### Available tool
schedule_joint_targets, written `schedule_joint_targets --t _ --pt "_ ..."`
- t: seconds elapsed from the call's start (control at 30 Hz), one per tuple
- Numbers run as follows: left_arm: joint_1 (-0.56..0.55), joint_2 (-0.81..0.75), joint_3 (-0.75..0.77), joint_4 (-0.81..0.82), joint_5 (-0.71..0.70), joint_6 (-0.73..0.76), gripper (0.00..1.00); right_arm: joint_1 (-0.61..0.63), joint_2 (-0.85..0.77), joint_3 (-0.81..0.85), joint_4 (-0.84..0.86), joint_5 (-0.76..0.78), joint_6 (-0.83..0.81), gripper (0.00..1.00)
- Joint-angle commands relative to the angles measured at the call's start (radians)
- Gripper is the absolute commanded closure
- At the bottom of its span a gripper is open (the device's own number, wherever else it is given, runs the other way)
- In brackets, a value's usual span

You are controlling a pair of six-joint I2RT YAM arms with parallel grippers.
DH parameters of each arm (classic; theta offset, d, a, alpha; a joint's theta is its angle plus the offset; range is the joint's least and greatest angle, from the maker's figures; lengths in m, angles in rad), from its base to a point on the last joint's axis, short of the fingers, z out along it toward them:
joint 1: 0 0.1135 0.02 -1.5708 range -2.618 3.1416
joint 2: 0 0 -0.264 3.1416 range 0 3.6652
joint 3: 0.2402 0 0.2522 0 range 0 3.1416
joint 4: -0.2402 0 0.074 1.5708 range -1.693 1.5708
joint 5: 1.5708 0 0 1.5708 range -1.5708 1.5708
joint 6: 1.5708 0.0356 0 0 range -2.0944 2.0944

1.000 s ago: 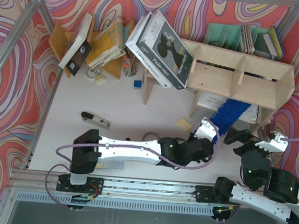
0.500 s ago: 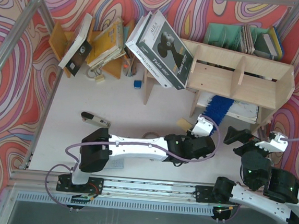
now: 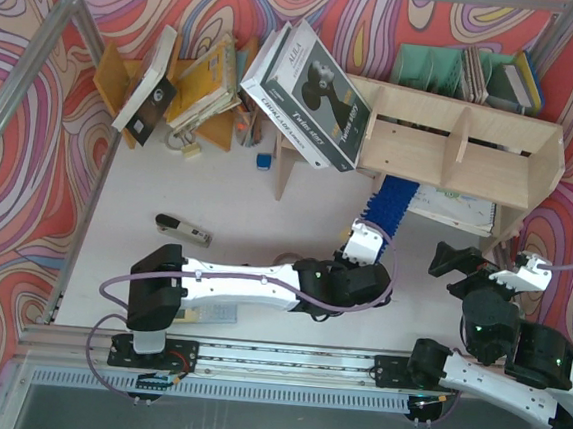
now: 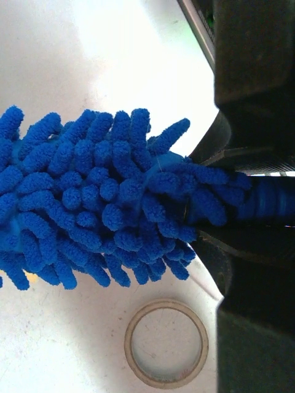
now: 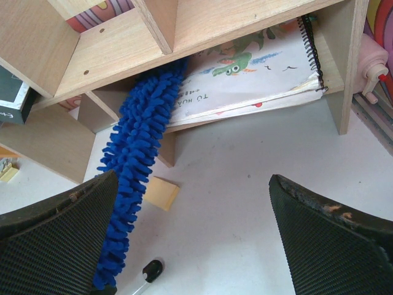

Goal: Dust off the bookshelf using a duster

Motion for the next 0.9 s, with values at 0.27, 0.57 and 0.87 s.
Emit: schedule_joint_targets --t 0.27,0.57,0.87 --pt "-0.054 0.115 0.16 0.028 0.068 0.094 1.0 0.006 -0.005 0.015 -0.03 0.033 0.03 0.01" --pt "-0.052 -0.066 -0.021 -0.061 -0.191 -0.076 1.0 0.006 -0.008 0.016 -0.035 0.029 0.036 0.01" --pt "-0.065 -0.151 -0.062 -0.017 -0.25 -0.05 1.0 0.006 -0.007 0.016 -0.035 0.03 0.036 0.01"
